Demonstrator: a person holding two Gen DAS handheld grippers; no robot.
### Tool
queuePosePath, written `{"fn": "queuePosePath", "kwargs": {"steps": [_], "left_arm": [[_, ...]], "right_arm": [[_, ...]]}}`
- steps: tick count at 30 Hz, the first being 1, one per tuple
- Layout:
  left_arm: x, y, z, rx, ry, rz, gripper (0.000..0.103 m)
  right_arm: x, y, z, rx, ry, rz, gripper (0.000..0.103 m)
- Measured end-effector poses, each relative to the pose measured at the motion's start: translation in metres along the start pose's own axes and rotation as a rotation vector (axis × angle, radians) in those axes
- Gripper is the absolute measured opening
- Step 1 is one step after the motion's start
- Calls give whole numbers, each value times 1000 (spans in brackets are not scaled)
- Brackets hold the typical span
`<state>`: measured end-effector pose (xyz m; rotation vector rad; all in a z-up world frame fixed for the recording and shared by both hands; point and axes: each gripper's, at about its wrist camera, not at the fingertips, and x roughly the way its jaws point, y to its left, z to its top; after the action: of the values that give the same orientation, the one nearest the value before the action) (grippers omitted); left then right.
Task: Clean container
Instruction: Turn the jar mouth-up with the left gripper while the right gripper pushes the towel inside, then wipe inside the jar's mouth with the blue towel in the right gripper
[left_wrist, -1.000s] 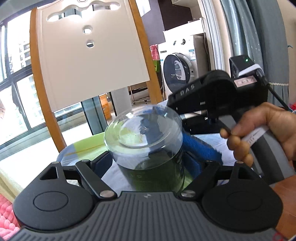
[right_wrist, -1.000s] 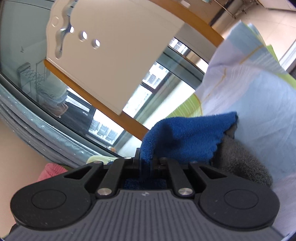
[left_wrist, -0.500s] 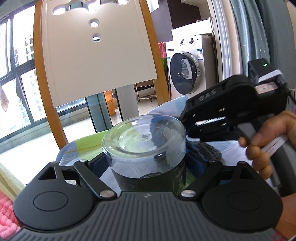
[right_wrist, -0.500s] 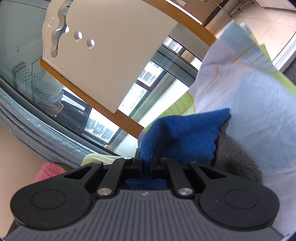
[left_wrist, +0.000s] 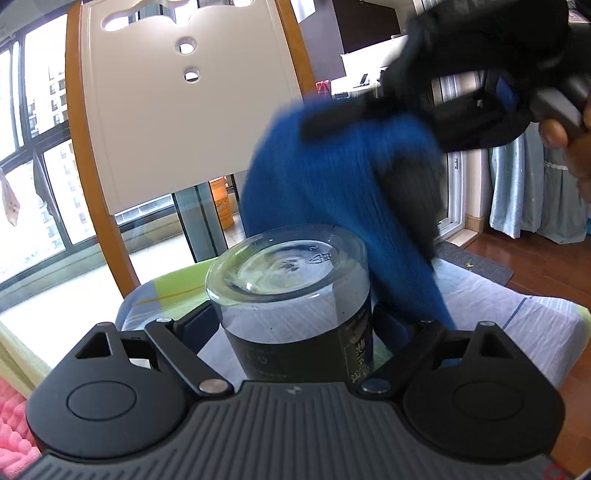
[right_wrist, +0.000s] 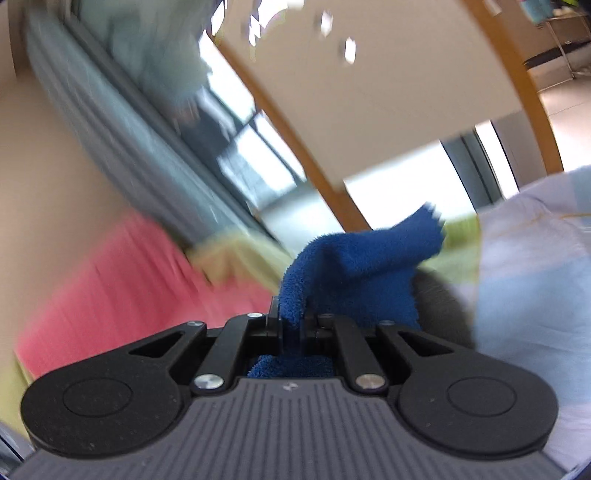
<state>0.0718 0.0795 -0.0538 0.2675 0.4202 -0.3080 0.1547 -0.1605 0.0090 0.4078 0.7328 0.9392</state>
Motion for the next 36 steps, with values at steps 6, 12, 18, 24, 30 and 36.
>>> {"fn": "queuePosePath", "kwargs": {"steps": [6,12,18,24,30,36], "left_arm": [[1,-2,-2,6,-4,0,94],[9,-4,0,-9,-34,-8,89],[10,-3,1,-21,-30,-14,89],[17,-4,5,-25,-17,-5,89],[20,-8,6,-13,-12,11,89],[20,-9,7,-13,-5,22,89]], "right_arm": [[10,-4,9,5,123,-11,7],[29,5,28,-57,282,-16,4],[46,22,44,-202,431,-23,4],[62,36,47,-297,510,12,4],[71,41,41,-335,459,36,4],[72,40,33,-351,341,16,2]]}}
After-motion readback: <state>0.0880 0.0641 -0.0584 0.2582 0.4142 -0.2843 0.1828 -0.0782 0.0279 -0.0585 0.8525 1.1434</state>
